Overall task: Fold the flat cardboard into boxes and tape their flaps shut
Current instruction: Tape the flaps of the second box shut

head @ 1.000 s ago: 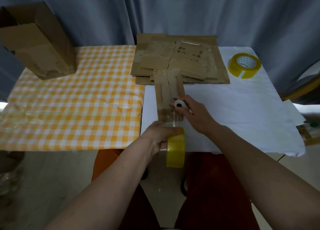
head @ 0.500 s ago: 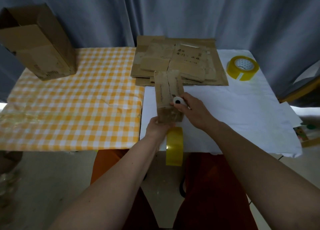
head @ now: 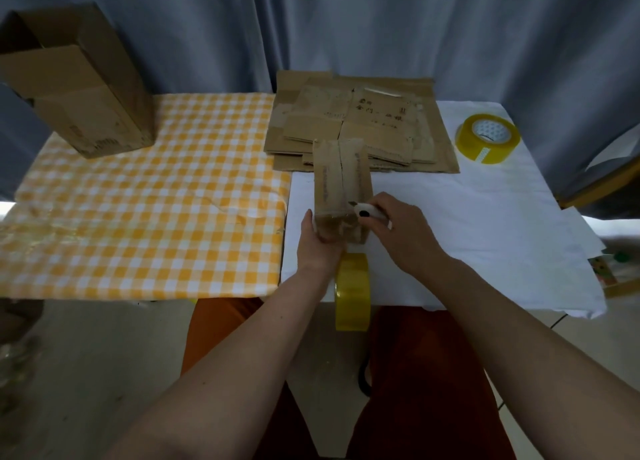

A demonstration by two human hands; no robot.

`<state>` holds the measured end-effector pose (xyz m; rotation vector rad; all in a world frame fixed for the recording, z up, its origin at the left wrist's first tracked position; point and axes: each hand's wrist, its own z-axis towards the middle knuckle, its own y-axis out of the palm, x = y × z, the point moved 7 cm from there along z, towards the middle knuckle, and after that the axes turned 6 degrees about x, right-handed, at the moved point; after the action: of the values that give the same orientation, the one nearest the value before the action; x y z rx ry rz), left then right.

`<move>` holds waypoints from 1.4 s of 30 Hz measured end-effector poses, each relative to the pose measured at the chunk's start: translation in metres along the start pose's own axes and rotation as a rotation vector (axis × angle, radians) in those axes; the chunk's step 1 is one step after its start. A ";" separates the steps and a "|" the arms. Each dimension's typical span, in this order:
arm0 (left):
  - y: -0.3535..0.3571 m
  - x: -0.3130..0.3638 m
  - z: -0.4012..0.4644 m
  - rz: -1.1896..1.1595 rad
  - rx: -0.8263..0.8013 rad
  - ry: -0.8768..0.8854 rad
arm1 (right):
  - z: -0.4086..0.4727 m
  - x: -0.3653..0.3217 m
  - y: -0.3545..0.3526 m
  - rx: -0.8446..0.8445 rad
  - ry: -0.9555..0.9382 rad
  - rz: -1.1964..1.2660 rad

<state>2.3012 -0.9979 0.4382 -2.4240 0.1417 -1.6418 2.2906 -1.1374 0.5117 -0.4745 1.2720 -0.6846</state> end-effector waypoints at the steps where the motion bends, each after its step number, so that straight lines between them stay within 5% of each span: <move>1: 0.001 -0.002 0.001 0.013 -0.006 -0.001 | -0.004 0.000 0.001 -0.007 -0.018 -0.027; 23: 0.005 0.003 0.016 0.000 -0.088 0.371 | -0.015 -0.010 0.023 -0.132 -0.128 -0.278; 42: 0.004 0.000 0.018 -0.019 -0.209 0.327 | -0.018 -0.018 0.031 -0.036 -0.214 -0.395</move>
<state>2.3179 -0.9995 0.4313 -2.2803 0.3578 -2.1179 2.2772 -1.1020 0.4998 -0.8191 0.9978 -0.9152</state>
